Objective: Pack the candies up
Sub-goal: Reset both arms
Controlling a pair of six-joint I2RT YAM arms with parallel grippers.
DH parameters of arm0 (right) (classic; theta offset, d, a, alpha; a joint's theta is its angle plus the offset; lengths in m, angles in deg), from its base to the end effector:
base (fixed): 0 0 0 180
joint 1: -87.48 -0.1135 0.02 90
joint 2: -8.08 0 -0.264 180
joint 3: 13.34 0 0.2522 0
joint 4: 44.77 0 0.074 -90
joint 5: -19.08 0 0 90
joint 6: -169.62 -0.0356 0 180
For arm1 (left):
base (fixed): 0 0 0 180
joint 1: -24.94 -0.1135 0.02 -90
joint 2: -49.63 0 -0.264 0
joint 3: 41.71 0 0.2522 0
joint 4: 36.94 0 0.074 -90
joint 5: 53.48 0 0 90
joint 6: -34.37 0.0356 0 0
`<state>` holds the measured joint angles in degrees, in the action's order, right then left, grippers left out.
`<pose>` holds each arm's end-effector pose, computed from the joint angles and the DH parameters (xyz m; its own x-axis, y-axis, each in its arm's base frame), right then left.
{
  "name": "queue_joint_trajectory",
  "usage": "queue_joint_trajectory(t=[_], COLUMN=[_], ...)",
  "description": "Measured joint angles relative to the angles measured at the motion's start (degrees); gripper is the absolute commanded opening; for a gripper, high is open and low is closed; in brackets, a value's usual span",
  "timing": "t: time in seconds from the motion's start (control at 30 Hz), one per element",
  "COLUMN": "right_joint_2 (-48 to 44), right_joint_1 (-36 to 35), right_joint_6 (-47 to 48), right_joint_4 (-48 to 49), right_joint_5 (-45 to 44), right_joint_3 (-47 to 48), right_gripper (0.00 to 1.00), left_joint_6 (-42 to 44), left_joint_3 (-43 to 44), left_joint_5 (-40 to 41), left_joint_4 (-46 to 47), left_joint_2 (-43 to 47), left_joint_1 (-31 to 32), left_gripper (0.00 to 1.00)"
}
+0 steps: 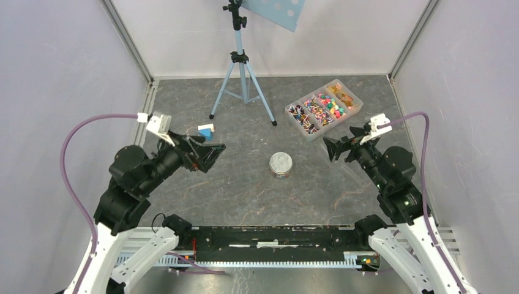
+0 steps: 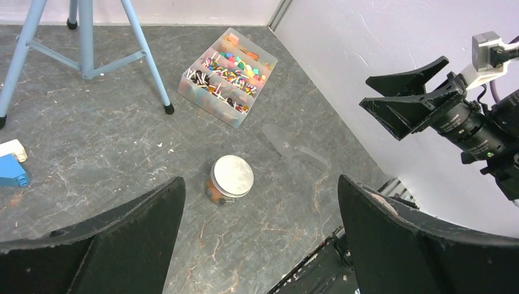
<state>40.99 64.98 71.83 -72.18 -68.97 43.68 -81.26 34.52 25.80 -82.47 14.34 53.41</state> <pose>0.1270 0.0539 0.3537 -0.1088 0.1016 -0.9889 -0.4028 0.9049 0.1373 0.0880 -0.0552 0.4226 -0.3365 -0.3010 -0.8923 0.5388 0.7156 -0.4446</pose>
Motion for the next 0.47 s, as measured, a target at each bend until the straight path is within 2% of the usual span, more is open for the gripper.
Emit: queue_joint_trajectory(t=[0.27, 0.47], right_joint_2=[-4.8, -4.0], right_joint_1=[0.0, 0.0], right_joint_6=[-0.9, -1.6], right_joint_4=[0.2, 0.2], right_joint_5=[-0.9, -2.2], right_joint_3=[-3.7, -3.8], right_gripper=[0.98, 0.98], left_joint_6=[0.0, 0.0], left_joint_3=[-4.5, -5.2], left_joint_5=[-0.3, 0.1], left_joint_4=[-1.1, -1.4], left_joint_2=[9.5, 11.1], left_joint_1=[0.0, 0.0], left_gripper=[1.00, 1.00])
